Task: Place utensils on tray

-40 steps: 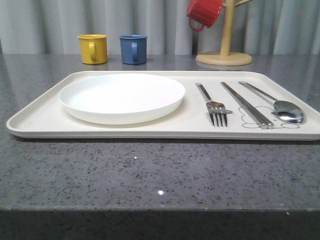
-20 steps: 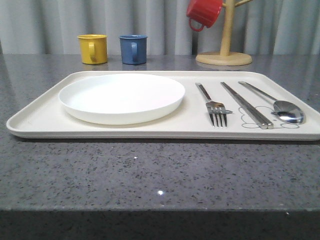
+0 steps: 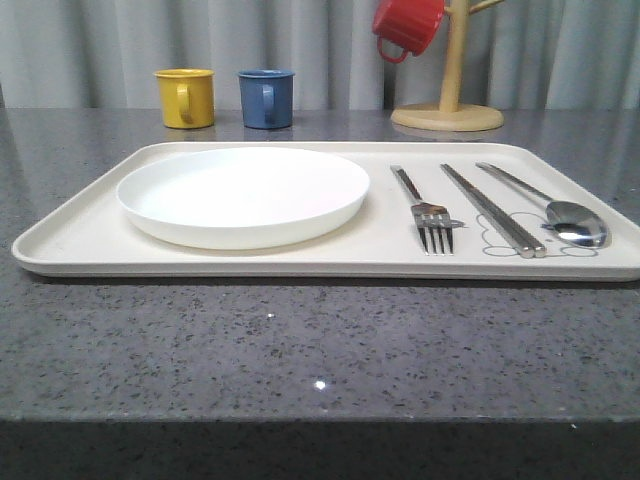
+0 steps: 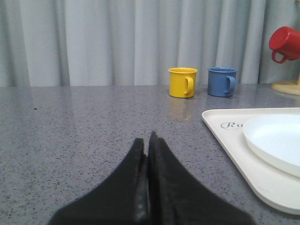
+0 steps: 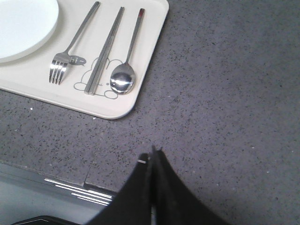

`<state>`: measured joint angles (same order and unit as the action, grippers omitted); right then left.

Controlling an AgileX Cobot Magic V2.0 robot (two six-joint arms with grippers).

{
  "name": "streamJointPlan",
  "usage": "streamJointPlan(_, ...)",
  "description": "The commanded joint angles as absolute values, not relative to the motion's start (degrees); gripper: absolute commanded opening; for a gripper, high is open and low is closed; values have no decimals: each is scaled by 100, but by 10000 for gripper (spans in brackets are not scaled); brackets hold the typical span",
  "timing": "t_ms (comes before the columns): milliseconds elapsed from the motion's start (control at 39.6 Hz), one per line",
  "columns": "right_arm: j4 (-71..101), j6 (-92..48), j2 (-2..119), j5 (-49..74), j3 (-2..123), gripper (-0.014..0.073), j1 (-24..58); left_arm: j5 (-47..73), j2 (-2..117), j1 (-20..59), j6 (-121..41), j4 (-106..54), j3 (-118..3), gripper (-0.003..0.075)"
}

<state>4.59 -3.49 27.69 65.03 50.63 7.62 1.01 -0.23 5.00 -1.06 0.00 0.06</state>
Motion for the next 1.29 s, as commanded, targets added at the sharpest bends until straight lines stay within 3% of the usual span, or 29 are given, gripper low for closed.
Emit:
streamJointPlan(0,419,-378,2812,6155,5190,-68,756,-395,-157,582,-42,0,121,-20)
streamJointPlan(555,410,-378,2754,6141,5170,-68,743,-395,-157,594,-42,0,121,-20)
streamJointPlan(656,333,-378,2268,4889,4500,-68,465,-395,-157,594,-42,0,121,-20)
streamJointPlan(808,337,-378,1215,1605,2168,-68,38,-395,-147,594,-42,0,121,-20)
streamJointPlan(934,337,-378,403,0,620,-68,30,-395,-147,594,-42,0,121,-20)
streamJointPlan(1060,337,-378,-120,-616,-154,-68,-3,-395,-147,594,-42,0,121,-20)
streamJointPlan(1262,337,-378,-153,-342,-156,-68,-6,-395,-147,594,-42,0,121,-20)
